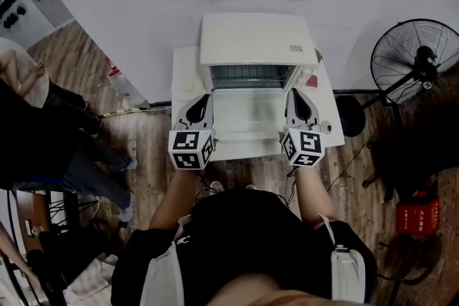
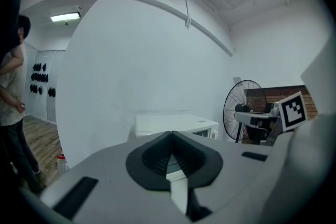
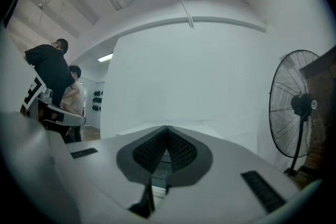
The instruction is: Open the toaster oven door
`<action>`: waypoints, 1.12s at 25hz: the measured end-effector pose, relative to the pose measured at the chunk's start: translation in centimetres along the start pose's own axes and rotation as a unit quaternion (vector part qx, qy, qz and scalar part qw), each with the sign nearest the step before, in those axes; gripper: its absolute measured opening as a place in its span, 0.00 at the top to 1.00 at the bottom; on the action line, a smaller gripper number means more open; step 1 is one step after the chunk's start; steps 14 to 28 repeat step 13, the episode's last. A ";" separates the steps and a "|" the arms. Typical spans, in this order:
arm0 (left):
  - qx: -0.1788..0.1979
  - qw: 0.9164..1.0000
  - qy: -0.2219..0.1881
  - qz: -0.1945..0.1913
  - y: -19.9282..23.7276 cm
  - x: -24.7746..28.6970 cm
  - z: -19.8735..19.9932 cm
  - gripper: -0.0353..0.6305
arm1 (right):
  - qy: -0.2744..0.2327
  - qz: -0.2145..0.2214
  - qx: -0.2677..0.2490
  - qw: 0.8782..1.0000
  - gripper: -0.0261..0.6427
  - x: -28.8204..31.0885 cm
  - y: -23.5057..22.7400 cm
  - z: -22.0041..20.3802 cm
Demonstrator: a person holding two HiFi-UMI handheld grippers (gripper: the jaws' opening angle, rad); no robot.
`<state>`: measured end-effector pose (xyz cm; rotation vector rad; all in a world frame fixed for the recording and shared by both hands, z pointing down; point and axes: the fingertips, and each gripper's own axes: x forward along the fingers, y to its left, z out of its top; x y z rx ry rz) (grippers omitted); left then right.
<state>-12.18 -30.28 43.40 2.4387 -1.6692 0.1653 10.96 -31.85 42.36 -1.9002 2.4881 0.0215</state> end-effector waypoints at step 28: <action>0.000 1.000 -0.004 -0.003 -0.3 -0.5 0.0 0.93 | 0.009 0.011 0.006 1.000 0.96 -0.5 0.8 -0.8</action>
